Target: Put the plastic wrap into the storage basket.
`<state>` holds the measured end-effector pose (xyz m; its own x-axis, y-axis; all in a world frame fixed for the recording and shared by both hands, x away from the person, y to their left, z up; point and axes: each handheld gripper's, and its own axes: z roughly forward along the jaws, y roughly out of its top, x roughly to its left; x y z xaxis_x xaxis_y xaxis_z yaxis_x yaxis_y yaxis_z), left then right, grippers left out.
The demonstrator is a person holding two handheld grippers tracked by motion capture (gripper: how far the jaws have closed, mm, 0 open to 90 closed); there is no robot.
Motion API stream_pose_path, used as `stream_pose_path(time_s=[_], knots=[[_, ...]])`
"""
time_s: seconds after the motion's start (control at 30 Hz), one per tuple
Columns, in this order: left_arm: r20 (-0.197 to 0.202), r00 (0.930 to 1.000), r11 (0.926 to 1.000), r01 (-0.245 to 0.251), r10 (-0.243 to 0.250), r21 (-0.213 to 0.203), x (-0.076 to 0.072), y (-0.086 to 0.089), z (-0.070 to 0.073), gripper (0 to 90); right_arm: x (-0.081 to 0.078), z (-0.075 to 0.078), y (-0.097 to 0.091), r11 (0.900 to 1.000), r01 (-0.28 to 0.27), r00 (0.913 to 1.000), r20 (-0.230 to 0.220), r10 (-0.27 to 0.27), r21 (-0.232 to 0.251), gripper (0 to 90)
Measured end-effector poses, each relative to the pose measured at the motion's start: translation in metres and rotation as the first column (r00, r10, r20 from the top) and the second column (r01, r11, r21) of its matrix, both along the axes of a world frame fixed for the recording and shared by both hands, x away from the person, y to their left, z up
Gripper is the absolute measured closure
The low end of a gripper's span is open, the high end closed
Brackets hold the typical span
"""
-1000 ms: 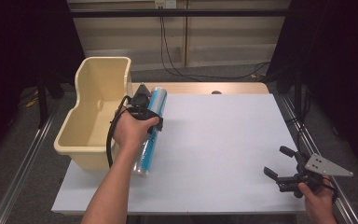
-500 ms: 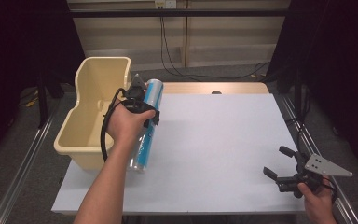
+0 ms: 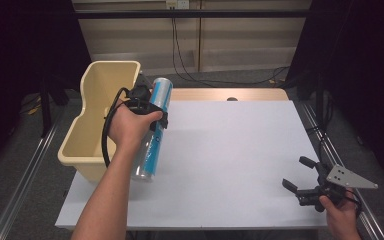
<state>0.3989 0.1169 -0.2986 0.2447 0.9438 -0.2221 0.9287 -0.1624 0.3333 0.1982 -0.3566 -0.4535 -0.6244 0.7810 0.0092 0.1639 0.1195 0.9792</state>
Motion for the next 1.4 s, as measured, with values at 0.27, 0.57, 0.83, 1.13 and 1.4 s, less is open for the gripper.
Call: stream_pose_path(time_s=[0.27, 0.57, 0.83, 1.13, 1.4], knots=[[0.004, 1.0000, 1.0000, -0.004, 0.004, -0.001, -0.001, 0.006, 0.011, 32.3, 0.000, 0.000, 0.000, 1.0000, -0.002, 1.0000, -0.002, 0.002, -0.001, 1.3], [0.019, 0.9996, 0.9998, -0.019, 0.019, 0.004, -0.002, 0.020, 0.023, 32.3, 0.000, 0.000, 0.000, 1.0000, 0.001, 1.0000, -0.002, -0.001, 0.002, 1.4], [0.023, 0.9991, 0.9993, -0.036, 0.036, 0.009, -0.003, 0.027, 0.031, 32.3, 0.000, 0.000, 0.001, 1.0000, 0.003, 1.0000, -0.001, -0.003, 0.004, 1.4], [0.026, 0.9986, 0.9987, -0.046, 0.046, 0.022, -0.003, 0.037, 0.037, 32.3, 0.000, 0.001, -0.001, 1.0000, 0.007, 1.0000, 0.004, -0.007, -0.003, 1.4], [0.037, 0.9973, 0.9976, -0.065, 0.064, 0.027, -0.006, 0.050, 0.039, 32.3, -0.001, 0.001, -0.001, 1.0000, 0.007, 1.0000, 0.005, -0.007, -0.005, 1.4]])
